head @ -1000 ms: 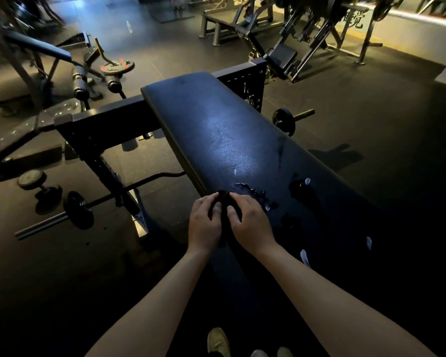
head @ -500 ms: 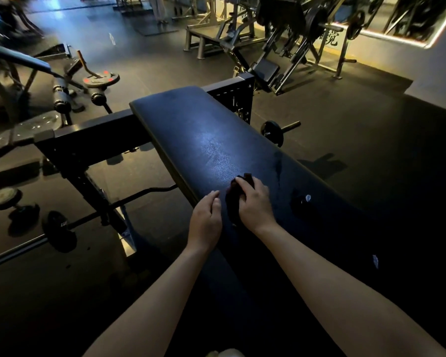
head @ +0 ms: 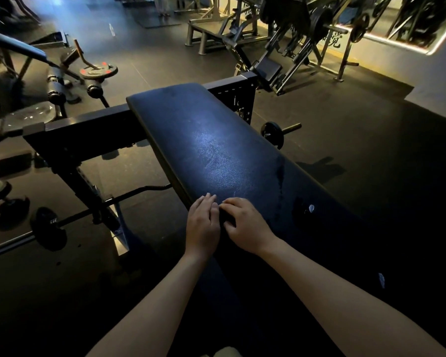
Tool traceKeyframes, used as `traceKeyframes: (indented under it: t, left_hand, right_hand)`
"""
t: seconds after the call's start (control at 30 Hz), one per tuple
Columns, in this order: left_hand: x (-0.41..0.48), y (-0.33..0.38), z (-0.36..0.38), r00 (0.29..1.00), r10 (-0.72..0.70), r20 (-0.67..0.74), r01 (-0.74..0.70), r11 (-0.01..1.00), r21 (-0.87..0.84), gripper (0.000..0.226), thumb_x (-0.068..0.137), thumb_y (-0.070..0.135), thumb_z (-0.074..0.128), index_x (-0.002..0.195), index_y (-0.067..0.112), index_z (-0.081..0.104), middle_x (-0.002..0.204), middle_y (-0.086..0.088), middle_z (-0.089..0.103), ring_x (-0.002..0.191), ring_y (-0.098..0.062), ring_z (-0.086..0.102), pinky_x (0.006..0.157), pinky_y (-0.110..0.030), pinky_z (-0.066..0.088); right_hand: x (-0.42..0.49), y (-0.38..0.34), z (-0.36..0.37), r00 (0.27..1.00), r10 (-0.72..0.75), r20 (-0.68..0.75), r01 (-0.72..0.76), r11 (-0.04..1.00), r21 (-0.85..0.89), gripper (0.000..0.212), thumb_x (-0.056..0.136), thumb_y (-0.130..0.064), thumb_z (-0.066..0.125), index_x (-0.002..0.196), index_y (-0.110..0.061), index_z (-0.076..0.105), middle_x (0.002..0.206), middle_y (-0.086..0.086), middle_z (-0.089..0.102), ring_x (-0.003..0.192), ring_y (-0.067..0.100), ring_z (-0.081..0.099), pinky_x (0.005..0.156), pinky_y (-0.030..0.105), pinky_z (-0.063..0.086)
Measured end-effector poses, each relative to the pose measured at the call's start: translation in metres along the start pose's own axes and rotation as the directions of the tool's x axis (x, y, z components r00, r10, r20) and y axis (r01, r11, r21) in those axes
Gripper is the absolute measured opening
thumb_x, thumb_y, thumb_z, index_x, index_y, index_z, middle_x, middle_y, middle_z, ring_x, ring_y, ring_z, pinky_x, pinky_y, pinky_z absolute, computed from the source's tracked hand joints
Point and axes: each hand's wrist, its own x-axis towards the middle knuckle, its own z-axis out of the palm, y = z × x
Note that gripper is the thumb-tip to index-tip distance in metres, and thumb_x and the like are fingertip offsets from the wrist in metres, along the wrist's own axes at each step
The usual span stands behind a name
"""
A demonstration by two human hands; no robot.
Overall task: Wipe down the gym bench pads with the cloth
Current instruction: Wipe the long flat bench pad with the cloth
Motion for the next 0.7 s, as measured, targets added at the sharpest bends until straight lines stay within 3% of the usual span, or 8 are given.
traceKeyframes:
  t: [0.07,0.17,0.23,0.43,0.53,0.7]
  left_hand:
    - [-0.003,-0.006,0.000,0.999,0.046,0.004,-0.046,0.998,0.035,0.038,0.105,0.022,0.044,0.137,0.010,0.060,0.147,-0.007,0.054,0.142,-0.017,0.039,0.116,-0.017,0.016]
    - [-0.007,-0.011,0.000,0.997,0.083,0.007,-0.083,0.994,0.068,0.046,0.103,0.030,0.038,0.140,0.011,0.058,0.149,-0.005,0.052,0.143,-0.013,0.037,0.115,-0.006,0.009]
    - [-0.007,-0.011,0.001,0.997,0.077,0.010,-0.078,0.995,0.066,0.047,0.103,0.031,0.037,0.141,0.011,0.056,0.149,-0.004,0.052,0.143,-0.012,0.036,0.114,-0.005,0.008]
    - [-0.005,-0.004,0.006,1.000,-0.005,-0.027,0.005,1.000,-0.001,0.051,0.100,0.034,0.035,0.139,0.009,0.058,0.147,-0.006,0.055,0.142,-0.015,0.038,0.116,-0.014,0.014]
    - [-0.010,0.000,0.014,0.999,0.033,-0.028,-0.031,0.998,0.061,0.058,0.100,0.041,0.029,0.139,0.010,0.059,0.149,-0.005,0.053,0.143,-0.018,0.035,0.118,-0.016,0.011]
    - [-0.012,-0.004,0.011,0.997,0.074,-0.013,-0.071,0.987,0.144,0.057,0.102,0.039,0.028,0.142,0.011,0.057,0.152,-0.003,0.049,0.145,-0.016,0.033,0.118,-0.011,0.004]
  right_hand:
    - [0.005,0.011,-0.005,0.999,0.017,-0.045,-0.017,1.000,-0.011,0.035,0.087,-0.015,0.064,0.122,-0.012,0.070,0.128,0.007,0.061,0.122,0.022,0.051,0.107,0.022,0.033]
    - [0.025,0.028,-0.012,0.973,0.152,-0.172,-0.161,0.986,-0.037,0.037,0.092,-0.016,0.063,0.128,-0.006,0.064,0.132,0.011,0.056,0.128,0.028,0.047,0.114,0.036,0.035]
    - [0.034,0.028,-0.013,0.966,0.224,-0.131,-0.230,0.973,-0.036,0.041,0.095,-0.022,0.061,0.133,-0.004,0.060,0.136,0.012,0.054,0.132,0.029,0.044,0.116,0.036,0.030]
    - [0.007,0.000,0.007,0.999,0.047,-0.024,-0.047,0.999,0.001,0.041,0.093,-0.022,0.061,0.131,-0.010,0.064,0.136,0.010,0.058,0.133,0.027,0.046,0.117,0.034,0.032]
    - [0.008,0.012,0.004,1.000,0.009,-0.013,-0.010,1.000,-0.022,0.040,0.092,-0.022,0.056,0.128,-0.010,0.067,0.133,0.010,0.059,0.131,0.027,0.049,0.114,0.039,0.037]
    - [0.032,0.038,-0.018,0.968,0.201,-0.154,-0.214,0.974,-0.073,0.031,0.096,-0.016,0.059,0.124,-0.006,0.066,0.130,0.011,0.057,0.126,0.029,0.049,0.111,0.034,0.035]
